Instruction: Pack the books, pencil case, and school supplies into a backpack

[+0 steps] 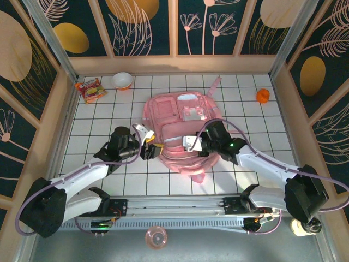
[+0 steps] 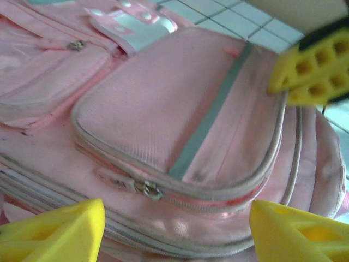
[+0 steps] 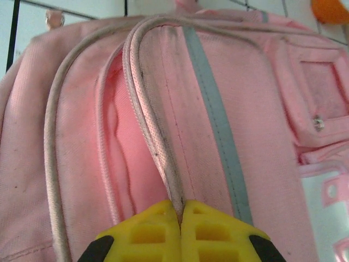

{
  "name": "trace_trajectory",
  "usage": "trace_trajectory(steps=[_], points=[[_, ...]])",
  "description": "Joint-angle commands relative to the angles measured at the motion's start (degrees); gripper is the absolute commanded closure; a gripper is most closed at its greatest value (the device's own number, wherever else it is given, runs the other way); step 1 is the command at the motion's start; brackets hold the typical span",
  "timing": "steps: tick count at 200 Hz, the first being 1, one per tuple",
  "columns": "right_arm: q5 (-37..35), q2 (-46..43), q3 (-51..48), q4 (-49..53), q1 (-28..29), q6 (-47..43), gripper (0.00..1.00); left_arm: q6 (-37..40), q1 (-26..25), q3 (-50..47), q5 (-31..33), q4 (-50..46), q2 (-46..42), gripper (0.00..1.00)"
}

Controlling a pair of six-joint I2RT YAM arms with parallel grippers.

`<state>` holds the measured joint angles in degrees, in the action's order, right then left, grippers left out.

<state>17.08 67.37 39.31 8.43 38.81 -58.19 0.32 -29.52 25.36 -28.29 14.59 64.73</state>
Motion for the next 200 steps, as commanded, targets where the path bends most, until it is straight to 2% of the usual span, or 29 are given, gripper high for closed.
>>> trace_trajectory(steps=[1,43,63,91,127,139,165,200], points=[[5.8,-3.2,3.8,2.6,-2.7,-1.0,1.00,13.7,1.9,4.2,-7.7,-7.1,2.5,0.30],[9.3,-2.3,5.9,6.4,-5.1,-2.5,1.00,28.9,3.2,9.9,-10.3,-12.8,8.4,0.27],[9.5,-2.1,5.7,6.1,-5.2,-2.7,1.00,34.4,3.6,12.7,-9.5,-14.4,11.5,0.21],[9.8,-2.0,5.9,5.7,-5.2,-2.4,1.00,39.8,3.7,16.3,-8.8,-17.1,16.1,0.17],[10.0,-2.0,5.6,4.6,-5.2,-1.6,1.00,42.3,3.7,19.5,-9.3,-19.5,20.1,0.17],[9.8,-2.0,5.5,3.7,-5.2,-0.4,1.00,43.1,3.6,20.9,-12.3,-21.9,20.8,0.24],[8.1,-1.4,5.5,2.1,-5.3,2.7,1.00,43.8,3.6,21.9,-17.0,-26.7,21.2,0.49],[8.0,-1.0,5.5,1.9,-5.2,3.4,1.00,41.7,3.5,20.5,-17.9,-27.1,20.1,0.80]])
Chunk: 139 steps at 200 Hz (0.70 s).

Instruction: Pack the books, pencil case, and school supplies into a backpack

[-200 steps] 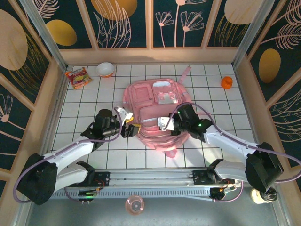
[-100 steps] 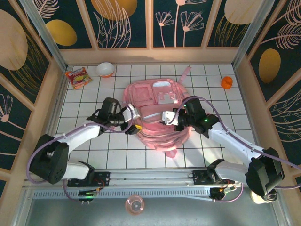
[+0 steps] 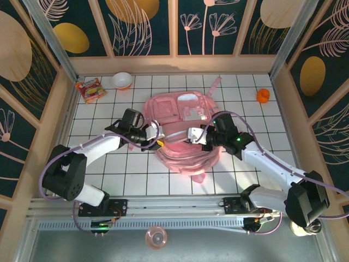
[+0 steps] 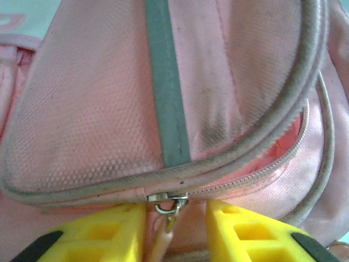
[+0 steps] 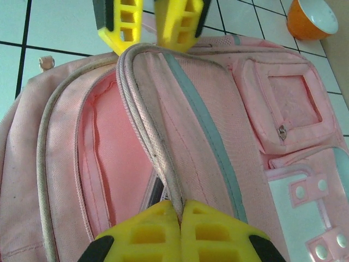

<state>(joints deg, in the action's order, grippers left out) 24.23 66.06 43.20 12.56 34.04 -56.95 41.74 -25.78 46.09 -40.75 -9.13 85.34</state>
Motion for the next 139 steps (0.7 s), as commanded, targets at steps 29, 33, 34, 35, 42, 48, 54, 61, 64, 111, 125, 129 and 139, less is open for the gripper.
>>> trace_trajectory(steps=[29,33,34,35,42,48,54,61,64,111,125,129,139], points=[[-0.5,0.4,1.5,-3.0,-0.5,4.0,1.00,-3.1,-0.2,-0.6,-7.1,-3.2,-1.3,1.00],[-0.6,0.5,1.5,-3.1,-0.5,4.3,1.00,-3.7,-0.2,-0.9,-7.6,-3.1,-1.5,1.00],[-0.6,0.5,1.5,-3.1,-0.5,4.5,1.00,-3.9,-0.1,-1.0,-7.7,-3.1,-1.5,1.00],[-0.7,0.5,1.5,-3.2,-0.5,4.5,1.00,-4.0,-0.1,-1.0,-7.8,-3.0,-1.5,1.00],[-1.1,0.7,1.2,-3.5,-0.5,5.2,1.00,-5.7,-0.2,-1.4,-8.6,-2.4,-1.9,1.00],[-1.5,0.9,1.1,-3.8,-0.4,6.0,1.00,-7.5,-0.4,-1.9,-9.4,-1.6,-2.2,1.00],[-2.2,1.1,0.9,-4.2,0.0,6.8,1.00,-9.7,-0.7,-2.4,-9.9,-0.5,-2.7,1.00],[-3.2,1.4,0.6,-4.6,0.5,7.4,1.00,-12.2,-1.3,-3.3,-10.4,0.8,-3.5,1.00],[-3.7,1.5,0.5,-4.8,0.9,7.7,1.00,-13.1,-1.7,-3.7,-10.5,1.3,-3.9,1.00],[-8.1,3.8,-2.4,-11.7,4.1,15.5,1.00,-32.5,-9.6,-11.2,-10.2,13.7,-11.9,1.00],[-9.1,5.1,-2.9,-12.8,5.2,16.5,1.00,-38.7,-11.8,-13.4,-8.5,17.9,-14.3,1.00],[-9.1,5.5,-2.9,-12.8,5.6,16.7,1.00,-40.6,-12.2,-14.1,-7.8,19.4,-15.0,1.00],[-9.0,6.3,-2.9,-13.1,6.2,17.2,1.00,-46.0,-12.9,-16.1,-4.0,23.4,-16.5,1.00]])
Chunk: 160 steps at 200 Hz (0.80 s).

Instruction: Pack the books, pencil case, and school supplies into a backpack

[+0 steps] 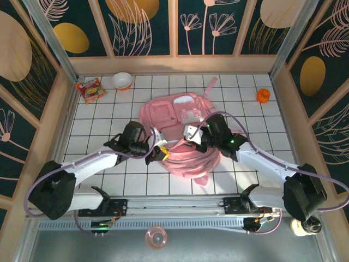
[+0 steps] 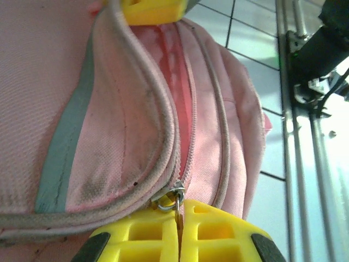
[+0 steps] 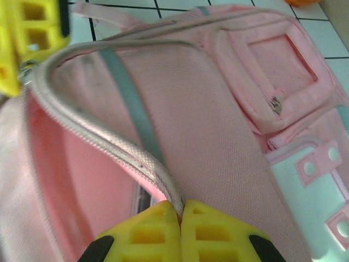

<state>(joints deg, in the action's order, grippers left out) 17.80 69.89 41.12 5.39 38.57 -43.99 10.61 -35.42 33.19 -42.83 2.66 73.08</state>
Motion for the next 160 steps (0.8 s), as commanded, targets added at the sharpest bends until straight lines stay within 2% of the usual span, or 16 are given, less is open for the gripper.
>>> trace_trajectory(steps=[1,14,31,35,43,58,82,116,143,160], points=[[-2.6,2.5,-0.8,-5.9,1.8,4.3,1.00,-15.3,-3.3,-3.4,-1.4,11.9,-4.5,1.00],[-2.2,3.0,-0.8,-6.4,2.5,5.5,1.00,-19.3,-3.6,-5.3,3.1,14.7,-6.0,1.00],[-0.2,2.0,0.6,-3.8,2.7,8.7,1.00,-19.6,-3.6,-5.7,11.9,11.7,-7.5,1.00],[0.6,1.5,1.1,-2.8,2.7,9.6,0.96,-19.4,-3.6,-5.9,14.3,10.8,-7.8,1.00],[1.8,0.4,2.1,0.0,2.7,12.6,0.81,-19.1,-3.6,-6.4,18.1,9.7,-8.3,1.00],[2.8,-2.0,4.0,4.8,2.5,22.3,0.61,-18.1,-3.6,-7.9,21.1,9.5,-9.1,1.00],[2.7,-6.3,5.7,11.7,2.4,46.0,0.49,-18.0,-3.6,-9.3,22.4,10.5,-8.7,1.00],[1.2,-12.4,4.5,16.7,2.5,84.1,0.48,-17.0,-3.6,-9.1,22.8,11.2,-6.8,1.00],[3.0,-17.5,-4.4,5.3,3.9,112.1,0.49,-15.8,-3.6,-7.5,22.1,10.6,-5.0,1.00],[0.9,-19.9,-9.3,-3.7,5.2,122.6,0.49,-15.2,-3.6,-6.9,21.6,10.3,-4.4,1.00]])
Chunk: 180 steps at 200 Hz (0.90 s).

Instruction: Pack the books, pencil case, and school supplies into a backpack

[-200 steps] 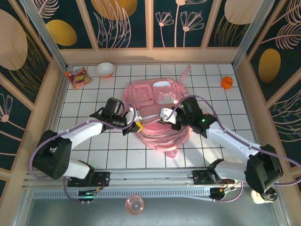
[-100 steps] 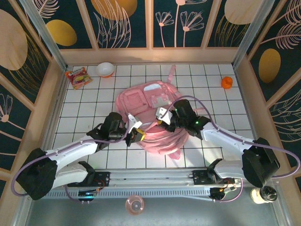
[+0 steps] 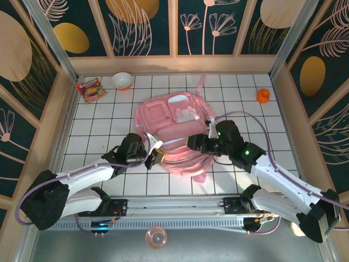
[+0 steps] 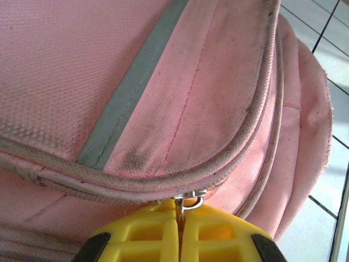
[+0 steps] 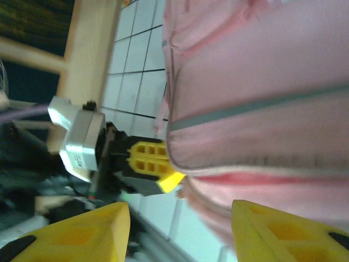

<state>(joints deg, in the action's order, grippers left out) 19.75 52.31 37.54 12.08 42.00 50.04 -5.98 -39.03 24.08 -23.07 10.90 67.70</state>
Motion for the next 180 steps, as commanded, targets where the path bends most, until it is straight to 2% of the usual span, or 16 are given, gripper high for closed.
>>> trace_trajectory(steps=[1,38,71,122,151,180], points=[[-1.2,-2.4,-6.0,-10.8,1.8,29.1,0.49,1.4,0.0,2.2,1.8,2.0,1.0,1.00],[-2.2,0.2,-9.3,-19.1,2.2,36.6,0.46,1.4,0.0,2.5,1.0,2.1,1.1,1.00],[-3.6,3.4,-12.9,-26.3,2.7,41.2,0.48,1.3,0.0,2.4,0.7,2.1,0.7,1.00],[-2.6,10.7,-13.1,-32.7,3.2,42.3,0.53,1.0,0.0,2.4,0.1,2.2,0.1,1.00],[-3.1,14.2,-13.6,-37.0,3.3,43.0,0.68,0.3,0.0,2.3,-1.0,2.9,0.3,1.00],[-3.9,18.0,-13.4,-41.3,3.7,43.0,0.97,-0.5,0.0,2.3,-3.8,3.3,0.3,1.00]])
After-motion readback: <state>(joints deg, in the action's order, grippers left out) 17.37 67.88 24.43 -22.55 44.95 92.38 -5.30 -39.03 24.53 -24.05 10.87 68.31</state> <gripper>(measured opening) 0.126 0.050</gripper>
